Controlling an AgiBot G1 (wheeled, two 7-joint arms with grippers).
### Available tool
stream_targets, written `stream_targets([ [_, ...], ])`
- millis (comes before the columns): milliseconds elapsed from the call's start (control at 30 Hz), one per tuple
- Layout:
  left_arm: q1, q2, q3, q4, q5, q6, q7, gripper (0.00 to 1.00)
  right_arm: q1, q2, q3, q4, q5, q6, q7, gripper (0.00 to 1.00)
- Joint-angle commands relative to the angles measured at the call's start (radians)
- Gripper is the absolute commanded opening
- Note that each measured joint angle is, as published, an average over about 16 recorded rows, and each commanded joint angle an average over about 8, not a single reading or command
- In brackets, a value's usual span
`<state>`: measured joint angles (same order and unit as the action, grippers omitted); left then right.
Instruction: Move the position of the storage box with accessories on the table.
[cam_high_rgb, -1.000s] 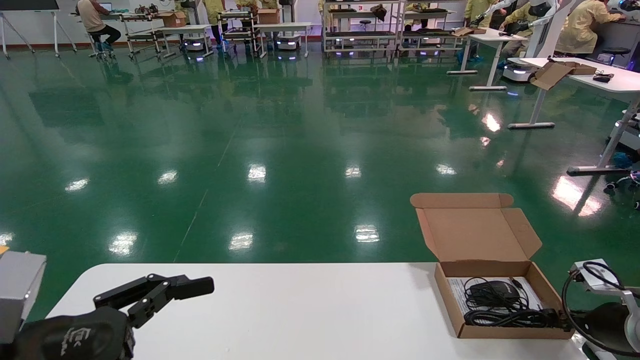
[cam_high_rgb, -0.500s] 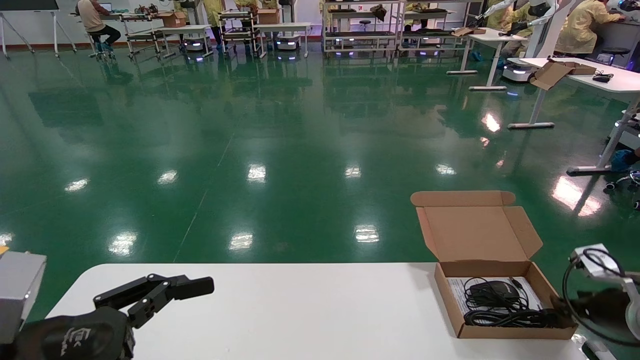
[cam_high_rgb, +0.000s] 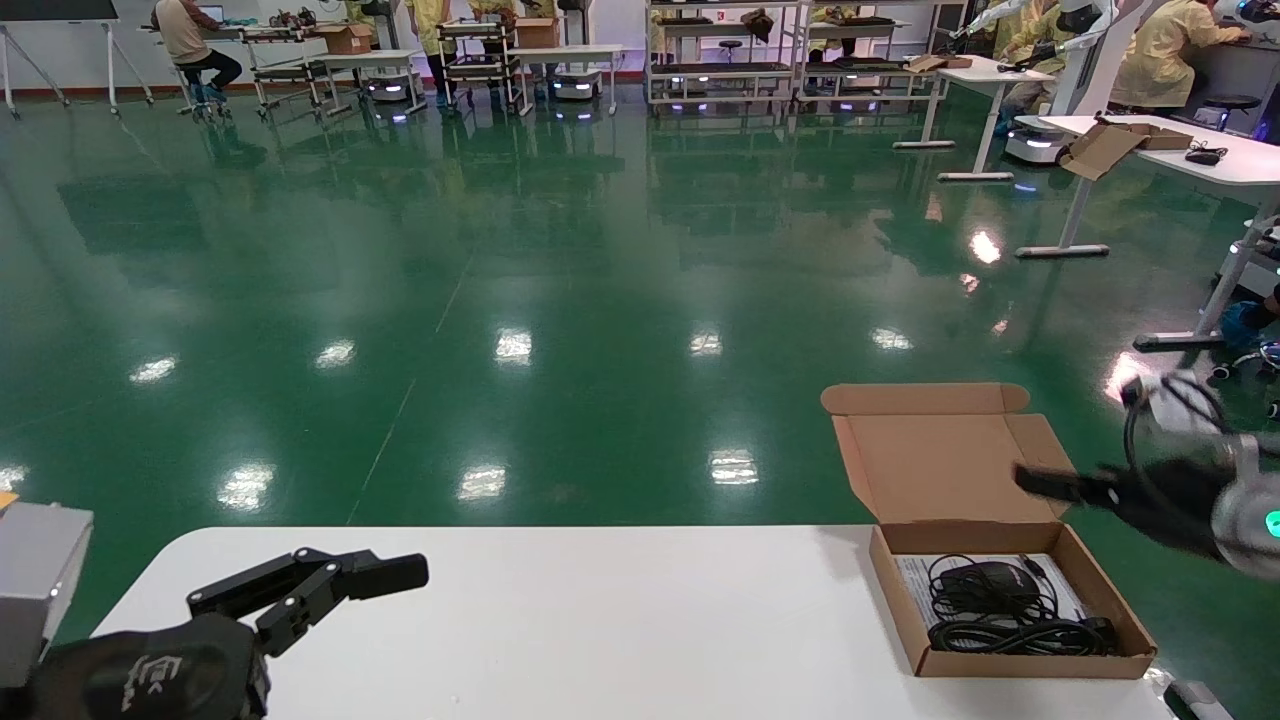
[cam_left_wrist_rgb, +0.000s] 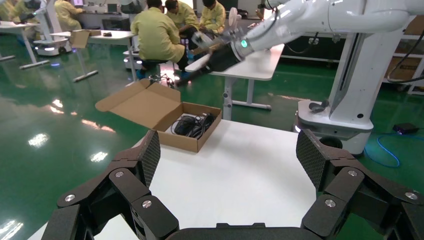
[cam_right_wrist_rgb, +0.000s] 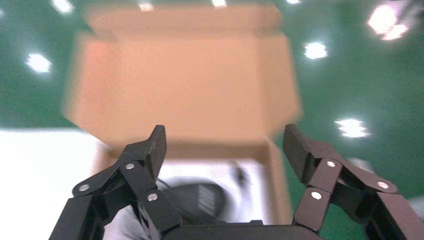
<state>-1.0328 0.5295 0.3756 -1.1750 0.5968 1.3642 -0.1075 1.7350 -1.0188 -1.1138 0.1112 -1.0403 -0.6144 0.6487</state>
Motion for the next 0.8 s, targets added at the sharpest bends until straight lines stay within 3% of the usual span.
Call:
stream_targets([
  [33, 0.0, 0.0, 0.0, 0.0, 0.0, 0.0, 0.0, 1.0, 0.016, 0.002, 0.026, 0.013, 0.036, -0.019, -0.005, 1.0],
  [333, 0.0, 0.0, 0.0, 0.0, 0.0, 0.0, 0.0, 1.0, 0.007, 0.002, 0.202, 0.029, 0.308, -0.241, 0.156, 1.0],
  [600, 0.0, 0.0, 0.0, 0.0, 0.0, 0.0, 0.0, 1.0, -0.006, 0.008, 0.215, 0.038, 0.319, -0.257, 0.154, 1.0],
  [800, 0.0, 0.0, 0.0, 0.0, 0.0, 0.0, 0.0, 1.0, -0.051, 0.035, 0.259, 0.117, 0.319, -0.299, 0.11, 1.0],
])
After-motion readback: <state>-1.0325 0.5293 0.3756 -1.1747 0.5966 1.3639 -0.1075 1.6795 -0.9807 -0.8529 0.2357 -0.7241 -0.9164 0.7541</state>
